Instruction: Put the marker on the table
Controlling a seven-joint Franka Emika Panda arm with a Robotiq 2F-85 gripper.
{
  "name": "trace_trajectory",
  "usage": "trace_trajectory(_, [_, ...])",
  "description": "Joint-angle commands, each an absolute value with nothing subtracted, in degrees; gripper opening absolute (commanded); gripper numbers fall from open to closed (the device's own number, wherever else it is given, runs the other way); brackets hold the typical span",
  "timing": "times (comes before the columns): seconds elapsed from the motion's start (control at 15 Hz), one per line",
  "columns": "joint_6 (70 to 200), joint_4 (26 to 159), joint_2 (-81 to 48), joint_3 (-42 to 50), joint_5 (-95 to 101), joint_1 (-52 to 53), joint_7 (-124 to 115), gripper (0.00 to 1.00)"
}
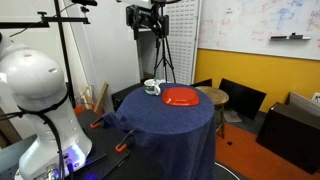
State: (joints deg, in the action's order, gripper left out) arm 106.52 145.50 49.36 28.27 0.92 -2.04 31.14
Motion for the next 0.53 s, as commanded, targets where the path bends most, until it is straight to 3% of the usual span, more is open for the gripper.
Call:
trace_trajectory(0.0, [106.44, 145.41, 48.82, 27.35, -0.04, -3.28, 32.01, 1.00])
trace_trajectory(0.47, [108.31, 145.66, 48.86, 26.79, 0.08, -3.32, 31.53, 1.00])
